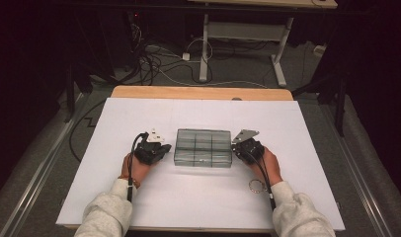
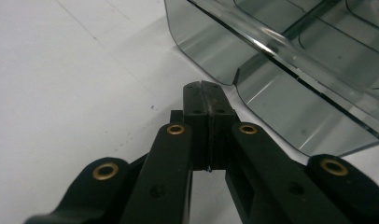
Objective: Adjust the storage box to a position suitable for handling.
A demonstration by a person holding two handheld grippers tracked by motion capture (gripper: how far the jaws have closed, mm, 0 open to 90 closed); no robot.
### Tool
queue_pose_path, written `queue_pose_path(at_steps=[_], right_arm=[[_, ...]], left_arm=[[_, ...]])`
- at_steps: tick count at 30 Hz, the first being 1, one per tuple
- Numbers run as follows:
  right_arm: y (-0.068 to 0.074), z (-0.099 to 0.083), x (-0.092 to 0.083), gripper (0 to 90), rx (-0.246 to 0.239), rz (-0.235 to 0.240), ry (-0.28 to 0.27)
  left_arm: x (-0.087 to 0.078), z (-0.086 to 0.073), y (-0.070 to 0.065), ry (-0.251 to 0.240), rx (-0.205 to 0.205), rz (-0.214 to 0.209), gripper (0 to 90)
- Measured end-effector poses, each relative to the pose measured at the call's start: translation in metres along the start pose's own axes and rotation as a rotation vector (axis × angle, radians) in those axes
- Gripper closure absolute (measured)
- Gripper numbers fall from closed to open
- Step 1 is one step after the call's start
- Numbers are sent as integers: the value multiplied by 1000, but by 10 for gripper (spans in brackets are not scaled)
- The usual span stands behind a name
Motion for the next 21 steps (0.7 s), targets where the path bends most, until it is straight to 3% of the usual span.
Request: queue_pose_path(at_steps=[2, 7, 11, 13, 15, 21], right_arm=[[-1, -2, 2, 900, 21, 25, -3], [5, 1, 2, 900, 11, 47, -13], [10, 4, 1, 900, -30, 20, 3], [14, 4, 0, 900, -26, 9, 9], [18, 4, -2, 900, -59, -22, 21], [27, 1, -6, 900, -42, 1, 25]], left_arm=[[3, -1, -3, 10, 9, -10, 875], [4, -1, -4, 31, 39, -11, 876], [1, -4, -4, 39, 31, -12, 877], [0, -4, -4, 49, 40, -6, 878], [-2, -6, -4, 53, 50, -4, 878], [-3, -7, -3, 60, 54, 6, 879]])
Point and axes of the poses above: each handheld gripper's, and its own axes: x roughly forward along the jaws, z roughly out of its top, y roughly to its left, the point moved 10 cm from there along x, roughly forward along the jaws, and after that the axes turned 2 degrees about -y, right-handed, at the moved point
